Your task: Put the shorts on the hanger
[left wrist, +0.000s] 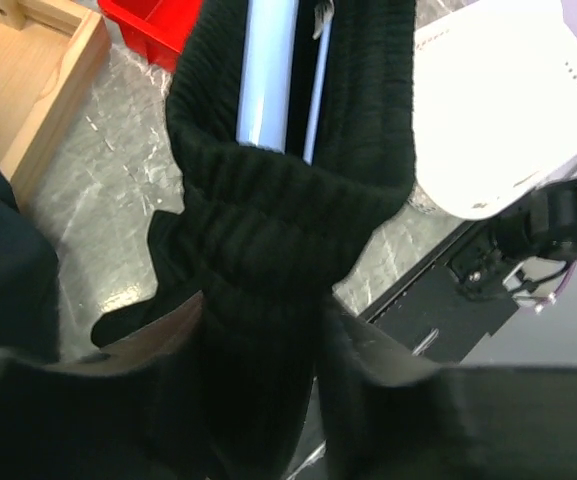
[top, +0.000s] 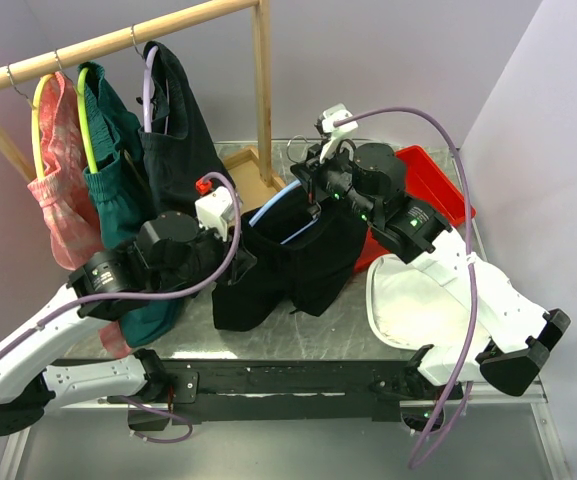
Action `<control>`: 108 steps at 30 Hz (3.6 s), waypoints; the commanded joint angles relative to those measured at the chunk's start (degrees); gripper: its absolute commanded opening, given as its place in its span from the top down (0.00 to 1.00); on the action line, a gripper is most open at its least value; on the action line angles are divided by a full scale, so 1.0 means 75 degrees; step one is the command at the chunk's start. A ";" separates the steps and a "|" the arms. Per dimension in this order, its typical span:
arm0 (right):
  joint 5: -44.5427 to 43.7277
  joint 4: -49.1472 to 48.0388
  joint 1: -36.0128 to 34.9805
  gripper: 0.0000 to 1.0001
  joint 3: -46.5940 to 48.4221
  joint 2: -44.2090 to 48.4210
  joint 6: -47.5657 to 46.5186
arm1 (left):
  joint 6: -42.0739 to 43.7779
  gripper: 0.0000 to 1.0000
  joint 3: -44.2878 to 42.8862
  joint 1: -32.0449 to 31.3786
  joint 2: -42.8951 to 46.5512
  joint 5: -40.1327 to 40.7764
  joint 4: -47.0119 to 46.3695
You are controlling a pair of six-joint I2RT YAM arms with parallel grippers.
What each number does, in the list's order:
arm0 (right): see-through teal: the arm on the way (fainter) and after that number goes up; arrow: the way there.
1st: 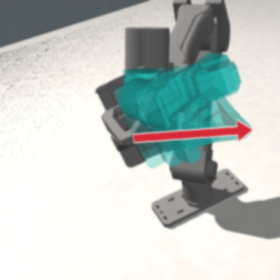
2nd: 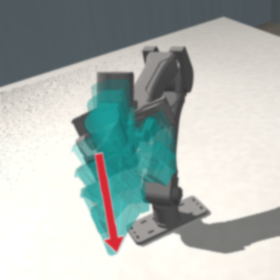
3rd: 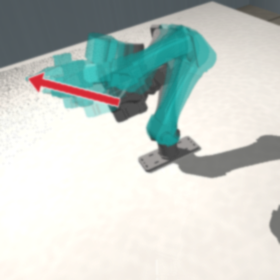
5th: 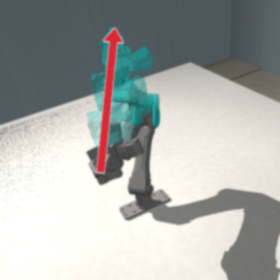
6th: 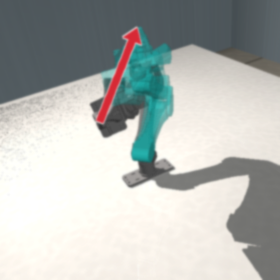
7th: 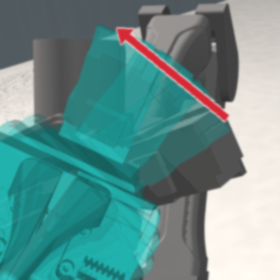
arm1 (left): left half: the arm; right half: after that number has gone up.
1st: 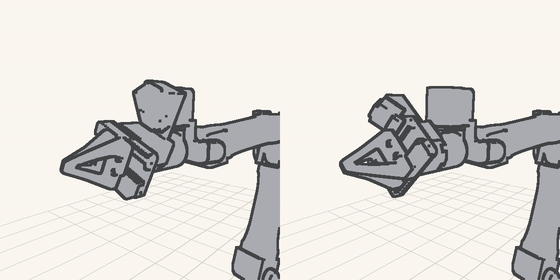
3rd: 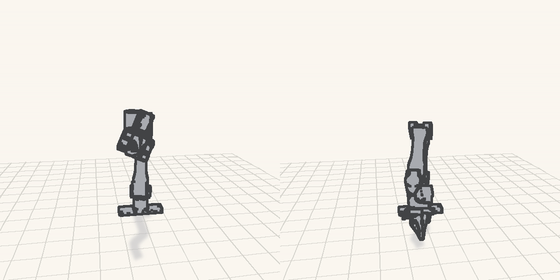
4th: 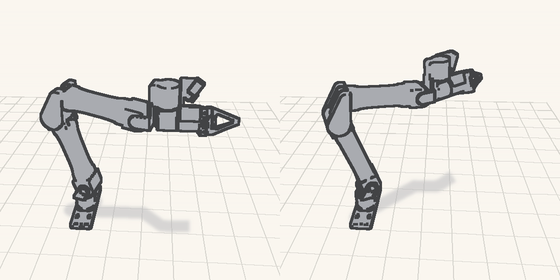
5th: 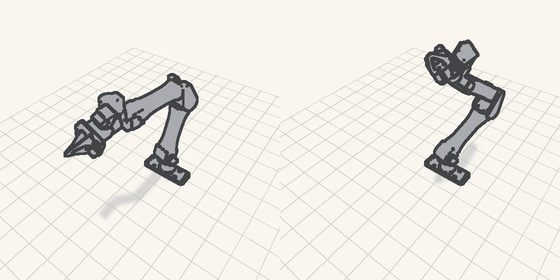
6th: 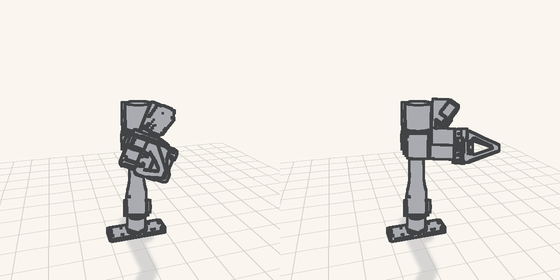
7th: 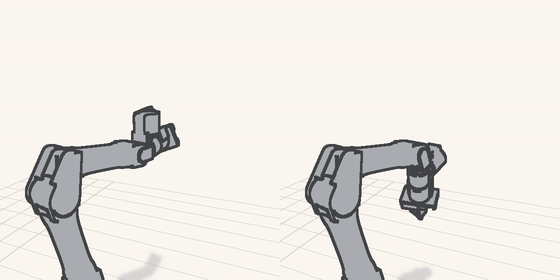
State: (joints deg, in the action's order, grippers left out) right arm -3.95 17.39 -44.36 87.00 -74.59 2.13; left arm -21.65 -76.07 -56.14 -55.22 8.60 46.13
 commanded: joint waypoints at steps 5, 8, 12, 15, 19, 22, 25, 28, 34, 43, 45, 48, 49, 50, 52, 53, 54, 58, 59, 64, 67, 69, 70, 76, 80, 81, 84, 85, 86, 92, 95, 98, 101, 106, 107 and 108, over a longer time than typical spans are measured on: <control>0.0280 -0.0900 -0.0015 1.00 0.0189 0.0347 0.0302 | -0.0171 0.99 0.0345 -0.0026 0.0542 0.0564 -0.1450; 0.0105 -0.0877 -0.0015 1.00 0.0166 0.0382 0.0337 | -0.0570 0.99 0.0557 -0.0026 0.0706 0.0739 -0.1756; -0.0036 -0.0924 -0.0015 0.92 0.0095 0.0488 0.0454 | -0.0769 0.99 0.0323 -0.0026 0.0601 0.1067 -0.1428; -0.0060 -0.0889 -0.0015 0.72 0.0130 0.0523 0.0524 | -0.0863 0.99 0.0346 -0.0026 0.0811 0.1126 -0.1696; -0.0539 -0.0865 -0.0015 0.42 0.0119 0.0721 0.0734 | -0.1085 0.99 0.0288 -0.0026 0.0941 0.1664 -0.1581; -0.1484 -0.0807 0.0020 0.27 -0.0010 0.0991 0.1027 | -0.1110 0.99 0.0393 -0.0026 0.1174 0.1876 -0.1709; -0.1411 -0.0526 0.0580 0.25 -0.0185 0.1085 0.1659 | -0.1098 0.99 0.0195 -0.0026 0.1350 0.2040 -0.1662; -0.0497 -0.0770 0.1670 0.25 -0.0934 0.1226 0.2620 | -0.0981 0.99 -0.0191 -0.0026 0.1491 0.2322 -0.1487; 0.1263 -0.1544 0.3264 0.27 -0.2060 0.0677 0.4180 | -0.0711 0.99 -0.1036 -0.0026 0.1515 0.2650 -0.0995; 0.1686 -0.2002 0.3313 0.34 -0.2085 -0.0871 0.4661 | -0.0676 0.99 -0.1903 -0.0026 0.1387 0.3609 -0.0783; 0.1803 -0.2211 0.3301 0.35 -0.2143 -0.1059 0.4778 | -0.0734 0.99 -0.2043 -0.0026 0.1293 0.3681 -0.0853; 0.1862 -0.2260 0.3243 0.36 -0.2237 -0.1117 0.4802 | -0.0851 0.99 -0.2196 -0.0026 0.1012 0.3915 -0.1005; 0.1816 -0.2236 0.3219 0.36 -0.2237 -0.1094 0.4779 | -0.0875 0.99 -0.2232 -0.0026 0.0849 0.3985 -0.1041; 0.1803 -0.2225 0.3196 0.36 -0.2237 -0.1094 0.4767 | -0.0875 0.99 -0.2267 -0.0026 0.0754 0.4032 -0.1111; 0.1768 -0.2143 0.3149 0.36 -0.2248 -0.1059 0.4708 | -0.0910 0.99 -0.2337 -0.0026 0.0521 0.4115 -0.1345; 0.1722 -0.2119 0.3137 0.37 -0.2260 -0.1013 0.4685 | -0.0910 0.99 -0.2349 -0.0026 0.0438 0.4103 -0.1450; 0.1698 -0.2073 0.3126 0.37 -0.2284 -0.0977 0.4650 | -0.0957 0.99 -0.2384 -0.0026 0.0367 0.4219 -0.1533; 0.1639 -0.1967 0.3032 0.37 -0.2331 -0.0837 0.4556 | -0.1086 0.99 -0.2443 -0.0038 -0.0019 0.4618 -0.2000; 0.1628 -0.1967 0.3008 0.37 -0.2377 -0.0767 0.4556 | -0.1121 0.99 -0.2443 -0.0027 -0.0090 0.4688 -0.2095; 0.1639 -0.1920 0.2926 0.37 -0.2424 -0.0637 0.4521 | -0.1367 0.99 -0.2502 -0.0026 -0.0499 0.5344 -0.2470; 0.1628 -0.1885 0.2868 0.37 -0.2401 -0.0567 0.4509 | -0.1321 0.99 -0.2466 -0.0026 -0.0675 0.5404 -0.2833; 0.1628 -0.1838 0.2809 0.37 -0.2389 -0.0520 0.4509 | -0.1262 0.99 -0.2548 -0.0026 -0.0746 0.5497 -0.3009; 0.1616 -0.1826 0.2797 0.37 -0.2366 -0.0497 0.4497 | -0.1169 0.99 -0.2572 -0.0026 -0.0839 0.5509 -0.3091; 0.1534 -0.1826 0.2622 0.37 -0.2378 -0.0403 0.4485 | -0.0513 0.99 -0.3110 -0.0027 -0.1308 0.5580 -0.3314; 0.1475 -0.1779 0.2586 0.37 -0.2378 -0.0344 0.4462 | -0.0197 0.99 -0.3648 -0.0026 -0.1648 0.5743 -0.3221; 0.1475 -0.1768 0.2575 0.37 -0.2366 -0.0333 0.4450 | -0.0149 0.99 -0.3743 -0.0015 -0.1800 0.5790 -0.3186; 0.1440 -0.1732 0.2586 0.37 -0.2377 -0.0262 0.4415 | 0.0027 0.99 -0.3931 -0.0003 -0.1930 0.5919 -0.3127; 0.1428 -0.1732 0.2586 0.37 -0.2366 -0.0227 0.4403 | 0.0074 0.99 -0.3954 0.0020 -0.1953 0.5954 -0.3139; 0.1428 -0.1698 0.2586 0.37 -0.2354 -0.0215 0.4380 | 0.0097 0.99 -0.4047 0.0055 -0.1988 0.5955 -0.3081; 0.1487 -0.1744 0.2586 0.37 -0.2331 -0.0133 0.4380 | -0.0160 0.99 -0.4377 0.0934 -0.2317 0.5112 -0.2354; 0.1499 -0.1767 0.2574 0.37 -0.2331 -0.0121 0.4368 | 0.0213 0.99 -0.4050 0.1087 -0.2188 0.4819 -0.2669; 0.1510 -0.1790 0.2551 0.36 -0.2342 -0.0087 0.4356 | 0.0565 0.99 -0.4071 0.1262 -0.2199 0.4492 -0.2858; 0.1534 -0.1861 0.2551 0.37 -0.2389 -0.0063 0.4368 | 0.0835 0.99 -0.4072 0.1438 -0.2246 0.4105 -0.2904; 0.1639 -0.1967 0.2551 0.36 -0.2436 -0.0074 0.4356 | 0.0848 0.99 -0.4271 0.1777 -0.2527 0.3869 -0.2741; 0.1674 -0.1978 0.2551 0.36 -0.2436 -0.0063 0.4345 | 0.0766 0.99 -0.4375 0.1848 -0.2597 0.3834 -0.2706; 0.1709 -0.1990 0.2551 0.36 -0.2436 -0.0075 0.4345 | 0.0719 0.99 -0.4423 0.1895 -0.2702 0.3787 -0.2647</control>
State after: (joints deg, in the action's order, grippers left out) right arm 7.79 5.13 -24.88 68.97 -77.67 35.66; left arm -17.21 -105.16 -43.66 -74.30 39.83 32.69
